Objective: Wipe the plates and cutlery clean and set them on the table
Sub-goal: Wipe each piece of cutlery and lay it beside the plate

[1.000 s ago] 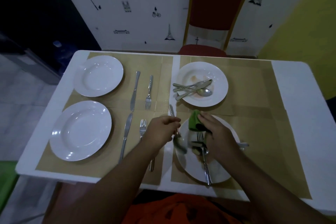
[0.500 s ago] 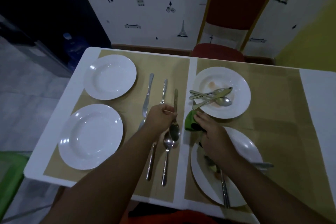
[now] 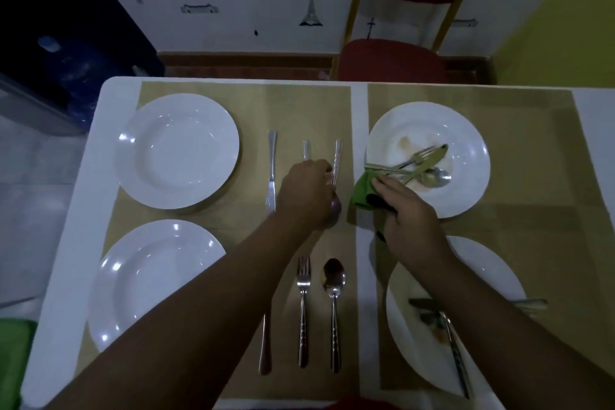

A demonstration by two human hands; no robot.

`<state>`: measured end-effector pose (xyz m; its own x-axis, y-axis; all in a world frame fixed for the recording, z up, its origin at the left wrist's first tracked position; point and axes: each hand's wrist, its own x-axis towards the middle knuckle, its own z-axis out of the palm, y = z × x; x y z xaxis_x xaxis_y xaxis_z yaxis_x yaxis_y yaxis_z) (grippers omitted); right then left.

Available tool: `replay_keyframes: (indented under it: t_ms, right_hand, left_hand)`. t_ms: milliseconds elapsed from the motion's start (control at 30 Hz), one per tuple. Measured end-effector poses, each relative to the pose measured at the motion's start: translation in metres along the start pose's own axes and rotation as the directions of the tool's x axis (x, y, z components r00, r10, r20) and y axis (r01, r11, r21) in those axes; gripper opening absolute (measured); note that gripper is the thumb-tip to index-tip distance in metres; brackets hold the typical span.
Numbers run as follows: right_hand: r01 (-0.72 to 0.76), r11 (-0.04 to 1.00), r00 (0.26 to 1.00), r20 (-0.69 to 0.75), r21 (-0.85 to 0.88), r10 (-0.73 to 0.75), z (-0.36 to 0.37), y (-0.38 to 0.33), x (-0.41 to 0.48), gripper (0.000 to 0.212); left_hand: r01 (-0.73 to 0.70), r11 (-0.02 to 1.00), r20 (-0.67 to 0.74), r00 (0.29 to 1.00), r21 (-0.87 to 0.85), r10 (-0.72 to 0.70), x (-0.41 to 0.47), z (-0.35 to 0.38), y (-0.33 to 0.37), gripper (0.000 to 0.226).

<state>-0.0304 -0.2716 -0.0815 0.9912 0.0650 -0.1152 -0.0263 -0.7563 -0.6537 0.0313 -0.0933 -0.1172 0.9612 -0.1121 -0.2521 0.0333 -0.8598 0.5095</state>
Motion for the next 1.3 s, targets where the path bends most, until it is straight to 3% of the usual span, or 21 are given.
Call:
replay_keyframes:
  t_ms: [67,133,167,700,800,1067,1200,1300]
  right_hand:
    - [-0.006,1.000,1.000,-0.005,-0.015,0.006,-0.001,-0.002,-0.001,0.064]
    - [-0.009,1.000,1.000,-0.002,-0.022,0.009,0.000,-0.003,-0.001,0.063]
    - [-0.011,1.000,1.000,0.005,-0.028,0.011,0.001,-0.004,-0.001,0.063]
    - [0.033,0.997,0.999,0.030,-0.066,-0.031,-0.015,0.007,-0.021,0.068]
    - [0.042,0.997,0.998,0.052,-0.058,-0.039,-0.026,0.016,-0.036,0.071]
    - [0.175,0.984,0.976,0.129,0.016,-0.176,-0.063,0.062,-0.082,0.061]
    - [0.226,0.974,0.957,0.180,0.018,-0.226,-0.089,0.096,-0.107,0.061]
    - [0.240,0.971,0.952,0.192,0.022,-0.240,-0.108,0.122,-0.122,0.062]
  left_hand:
    - [-0.223,0.943,0.050,0.975,0.246,0.217,-0.013,0.003,-0.011,0.044]
    - [-0.323,0.902,0.162,0.944,0.286,0.287,-0.023,0.009,-0.020,0.066]
    - [-0.335,0.897,0.174,0.940,0.289,0.295,-0.026,0.013,-0.023,0.066]
    - [-0.195,0.946,0.069,0.981,0.258,0.183,-0.053,0.018,-0.003,0.064]
    - [-0.195,0.941,0.072,0.981,0.278,0.182,-0.078,0.019,0.014,0.065]
    - [-0.064,0.989,-0.043,0.997,0.131,0.070,-0.161,0.064,0.088,0.063]
    - [0.031,0.995,-0.111,0.994,0.091,-0.021,-0.203,0.098,0.130,0.053]
    - [0.086,0.996,-0.200,0.976,0.020,-0.081,-0.230,0.126,0.158,0.028]
